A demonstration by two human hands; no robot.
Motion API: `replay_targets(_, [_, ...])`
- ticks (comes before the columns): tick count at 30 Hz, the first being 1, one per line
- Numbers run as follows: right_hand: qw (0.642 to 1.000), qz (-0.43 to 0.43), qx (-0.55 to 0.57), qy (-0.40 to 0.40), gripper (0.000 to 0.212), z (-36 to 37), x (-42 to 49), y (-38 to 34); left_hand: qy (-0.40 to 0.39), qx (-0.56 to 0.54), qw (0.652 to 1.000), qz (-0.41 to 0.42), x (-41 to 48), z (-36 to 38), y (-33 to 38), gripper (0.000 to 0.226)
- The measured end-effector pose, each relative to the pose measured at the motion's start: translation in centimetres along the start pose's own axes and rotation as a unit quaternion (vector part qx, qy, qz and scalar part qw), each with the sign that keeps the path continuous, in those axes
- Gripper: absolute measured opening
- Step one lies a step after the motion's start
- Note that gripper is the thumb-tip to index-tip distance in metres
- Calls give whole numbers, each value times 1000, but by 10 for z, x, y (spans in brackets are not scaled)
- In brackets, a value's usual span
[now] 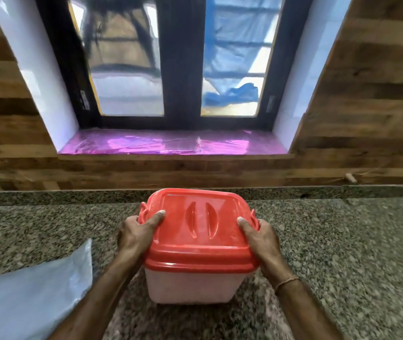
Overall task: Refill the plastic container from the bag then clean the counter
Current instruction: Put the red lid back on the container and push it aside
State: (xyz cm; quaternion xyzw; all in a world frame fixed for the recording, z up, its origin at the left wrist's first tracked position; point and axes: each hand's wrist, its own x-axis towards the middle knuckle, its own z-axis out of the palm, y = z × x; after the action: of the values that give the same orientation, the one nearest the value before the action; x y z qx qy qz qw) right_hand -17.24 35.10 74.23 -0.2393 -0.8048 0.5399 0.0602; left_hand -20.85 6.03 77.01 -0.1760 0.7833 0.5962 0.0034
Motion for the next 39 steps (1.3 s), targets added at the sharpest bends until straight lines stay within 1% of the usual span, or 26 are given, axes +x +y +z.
replay_targets(4, [1000,-13,0,17,60,-30,68,-8,-13,22,1000,-2,30,57,37,50])
replay_targets(7, [999,-27,-6,34,63,-51,113,-19,-22,24,999,-2,54,101,57,48])
replay_targets(9, [999,-27,10,33,64,-63,148,-25,-24,38,999,1,76,131,67,55])
replay_targets(11, [999,-33,8,24,56,-70,180,-32,-23,43,999,0,95,154,74,61])
replay_targets(13, [999,-29,-2,28,53,-75,206,-34,-17,61,998,-2,111,174,79,64])
replay_targets(18, [999,-26,-11,40,59,-66,238,-18,23,80,996,-23,134,200,67,84])
replay_targets(22, [997,-27,-30,59,60,-62,241,-15,21,81,996,-25,140,202,62,91])
replay_targets(27, [997,-15,-58,58,63,-62,239,-18,10,84,996,-29,141,200,62,110])
replay_targets(30, [996,1,-76,48,71,-67,234,-26,4,116,993,-23,130,198,70,108])
replay_targets(31, [995,-2,-87,49,73,-68,231,-27,-1,128,992,-17,125,195,70,107])
replay_targets(33, [989,-24,-129,69,77,-66,215,-27,-20,138,990,-3,110,180,64,118])
replay_targets(34, [983,-41,-154,89,78,-63,204,-26,-27,142,989,5,102,170,56,124])
replay_targets(35, [976,-62,-176,113,79,-57,190,-26,-28,152,988,17,94,158,46,124])
replay_targets(37, [956,-118,-201,177,79,-35,147,-28,-15,176,983,46,77,123,20,106])
replay_targets(39, [934,-197,-194,227,77,-7,99,-32,11,191,979,65,63,82,-10,89])
